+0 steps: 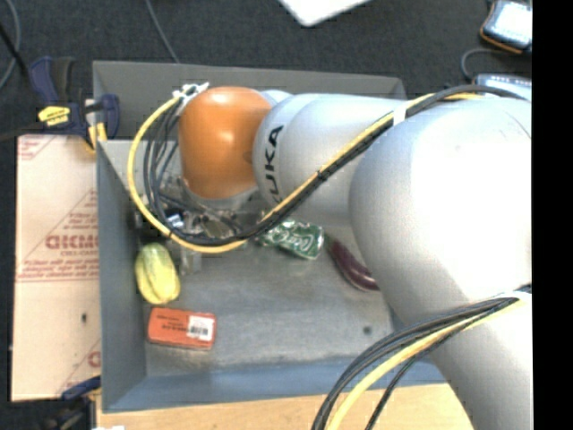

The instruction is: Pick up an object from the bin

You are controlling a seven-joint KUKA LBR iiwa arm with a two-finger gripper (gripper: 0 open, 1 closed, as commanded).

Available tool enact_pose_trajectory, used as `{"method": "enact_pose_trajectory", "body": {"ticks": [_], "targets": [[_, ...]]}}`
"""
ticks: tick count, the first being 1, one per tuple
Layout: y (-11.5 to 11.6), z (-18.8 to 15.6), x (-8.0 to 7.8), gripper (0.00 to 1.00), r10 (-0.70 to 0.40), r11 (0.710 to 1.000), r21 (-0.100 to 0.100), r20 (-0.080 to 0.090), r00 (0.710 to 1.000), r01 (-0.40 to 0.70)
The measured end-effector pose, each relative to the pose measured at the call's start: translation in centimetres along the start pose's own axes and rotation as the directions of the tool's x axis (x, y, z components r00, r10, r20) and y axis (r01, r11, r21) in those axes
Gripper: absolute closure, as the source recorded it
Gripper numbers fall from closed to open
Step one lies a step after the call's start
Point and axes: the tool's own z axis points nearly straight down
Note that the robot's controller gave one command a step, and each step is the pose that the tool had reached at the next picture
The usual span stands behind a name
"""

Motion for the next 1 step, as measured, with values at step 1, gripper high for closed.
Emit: {"method": "enact_pose_trajectory", "body": {"ticks": [1], "targets": [[-1.51,-5.13,0.62,1.00,-0.112,0.994,0.000,-0.001,0.994,0.112]]}}
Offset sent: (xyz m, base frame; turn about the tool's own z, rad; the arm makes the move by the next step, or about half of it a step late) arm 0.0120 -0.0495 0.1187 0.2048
